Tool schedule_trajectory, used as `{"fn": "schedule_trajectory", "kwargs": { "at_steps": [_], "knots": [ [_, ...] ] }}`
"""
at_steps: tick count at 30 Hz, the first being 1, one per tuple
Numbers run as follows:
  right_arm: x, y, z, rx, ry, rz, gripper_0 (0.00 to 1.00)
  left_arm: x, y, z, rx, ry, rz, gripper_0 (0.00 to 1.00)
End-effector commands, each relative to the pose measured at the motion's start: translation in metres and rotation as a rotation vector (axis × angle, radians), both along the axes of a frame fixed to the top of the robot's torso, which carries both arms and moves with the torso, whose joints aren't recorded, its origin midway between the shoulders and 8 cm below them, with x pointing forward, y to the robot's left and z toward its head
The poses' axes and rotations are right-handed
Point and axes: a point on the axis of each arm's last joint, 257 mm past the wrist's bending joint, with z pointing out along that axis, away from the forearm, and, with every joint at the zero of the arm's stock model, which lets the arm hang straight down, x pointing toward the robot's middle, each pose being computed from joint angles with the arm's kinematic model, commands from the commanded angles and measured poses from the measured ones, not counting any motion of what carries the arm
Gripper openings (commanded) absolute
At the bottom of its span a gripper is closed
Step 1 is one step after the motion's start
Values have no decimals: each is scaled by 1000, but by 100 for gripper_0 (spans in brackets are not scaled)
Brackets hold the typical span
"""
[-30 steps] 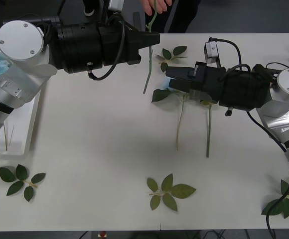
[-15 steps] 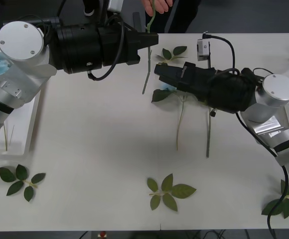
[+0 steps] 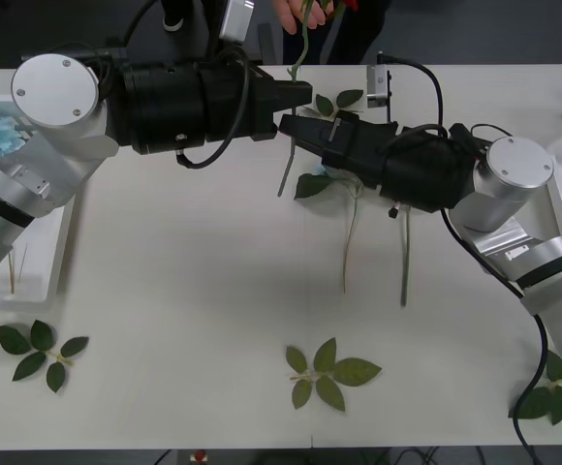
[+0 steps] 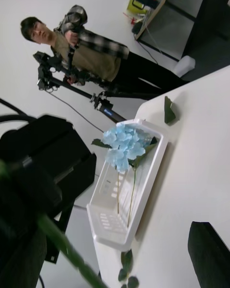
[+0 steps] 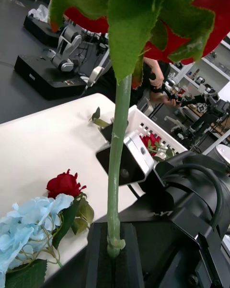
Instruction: Place the red flowers into the right box and the blue flowers into the left box. If a person shows an open palm, hand one flower to the person first, then continue sorting.
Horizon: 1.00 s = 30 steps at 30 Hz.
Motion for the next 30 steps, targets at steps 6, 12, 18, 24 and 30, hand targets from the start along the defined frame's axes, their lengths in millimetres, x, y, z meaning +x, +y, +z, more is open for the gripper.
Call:
{"fn": "schedule_trajectory", "kwargs": {
  "at_steps": [6, 12, 18, 24, 30],
  "knots": [
    [-3, 34, 22, -8, -106, 12, 32, -7, -20, 24, -46, -5, -33, 0],
    [-4, 30, 18, -14, -92, 18, 0, -7, -20, 24, -46, -5, -33, 0],
    [-3, 28, 20, -6, -86, 14, 0, -7, -20, 24, -46, -5, -33, 0],
    [-2, 21, 22, 6, -85, 10, 0, -7, -20, 24, -48, 0, -33, 53],
    [-1, 17, 23, 8, -83, 8, 0, -7, -19, 24, -51, 4, -33, 100]
  ]
}}
